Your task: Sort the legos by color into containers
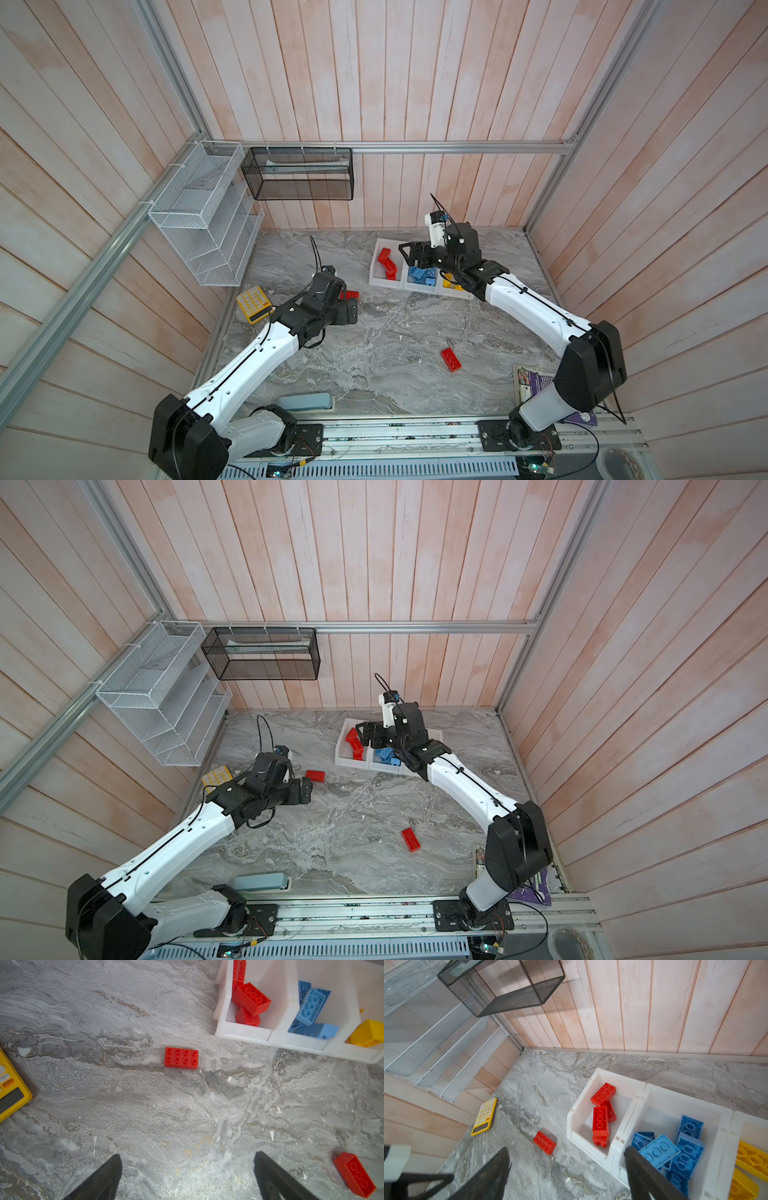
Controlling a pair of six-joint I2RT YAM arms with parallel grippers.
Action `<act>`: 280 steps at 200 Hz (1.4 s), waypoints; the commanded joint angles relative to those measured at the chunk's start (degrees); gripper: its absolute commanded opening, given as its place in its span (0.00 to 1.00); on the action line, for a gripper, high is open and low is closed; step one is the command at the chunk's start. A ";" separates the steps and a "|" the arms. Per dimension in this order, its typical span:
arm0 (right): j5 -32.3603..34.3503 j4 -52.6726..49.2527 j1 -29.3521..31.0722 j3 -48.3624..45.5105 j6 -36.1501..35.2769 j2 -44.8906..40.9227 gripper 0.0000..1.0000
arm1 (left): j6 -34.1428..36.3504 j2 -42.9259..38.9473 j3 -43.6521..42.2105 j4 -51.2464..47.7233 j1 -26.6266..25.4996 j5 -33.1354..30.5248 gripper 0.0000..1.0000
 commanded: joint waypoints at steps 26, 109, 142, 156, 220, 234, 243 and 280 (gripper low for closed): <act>3.46 11.53 1.05 -21.28 4.57 -9.17 0.89 | 2.24 7.65 6.06 -0.70 3.59 0.43 1.00; 9.83 24.00 3.36 -41.42 7.45 -26.65 0.86 | 5.31 25.81 14.12 1.76 6.57 5.14 1.00; 13.52 25.17 4.09 -45.15 7.30 -28.29 0.85 | 7.53 33.70 18.45 1.72 6.60 4.86 1.00; 13.91 25.04 4.09 -45.00 7.36 -28.00 0.85 | 7.95 36.95 20.37 1.30 6.67 4.48 1.00; 13.47 26.38 4.13 -45.53 8.48 -27.27 0.85 | 9.55 45.91 27.33 0.88 6.71 2.75 0.99; 13.71 26.16 4.15 -45.43 8.41 -27.10 0.85 | 9.64 46.65 27.19 0.98 6.74 2.58 0.98; 13.87 26.10 4.09 -45.32 8.41 -26.92 0.85 | 9.68 46.88 26.97 1.11 6.70 2.53 0.97; 14.32 25.68 4.08 -45.01 8.46 -26.14 0.85 | 9.84 47.02 25.28 2.33 6.75 2.62 0.94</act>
